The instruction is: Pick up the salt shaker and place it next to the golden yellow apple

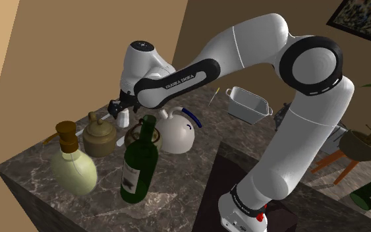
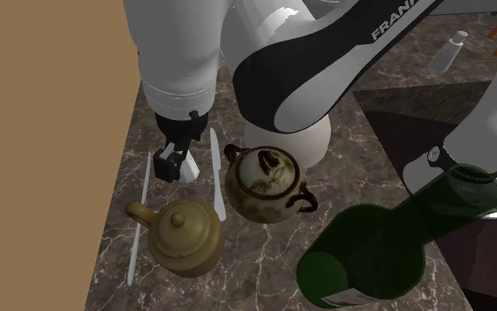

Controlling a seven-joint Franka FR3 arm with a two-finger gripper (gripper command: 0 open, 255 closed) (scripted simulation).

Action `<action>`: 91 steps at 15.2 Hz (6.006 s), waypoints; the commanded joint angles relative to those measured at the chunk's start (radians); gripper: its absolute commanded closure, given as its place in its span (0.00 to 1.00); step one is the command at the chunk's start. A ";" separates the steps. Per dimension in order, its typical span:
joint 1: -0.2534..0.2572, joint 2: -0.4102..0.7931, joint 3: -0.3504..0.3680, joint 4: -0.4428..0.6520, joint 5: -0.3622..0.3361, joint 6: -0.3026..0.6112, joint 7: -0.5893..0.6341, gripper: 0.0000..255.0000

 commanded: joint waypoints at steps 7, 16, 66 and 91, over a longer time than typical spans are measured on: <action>0.000 0.000 0.000 0.000 0.000 0.000 0.000 1.00; -0.007 -0.034 0.011 0.015 0.034 -0.044 -0.027 1.00; -0.196 -0.329 -0.188 0.131 0.307 -0.395 -0.597 1.00; -0.433 -0.077 -0.455 0.397 0.405 -0.426 -1.138 1.00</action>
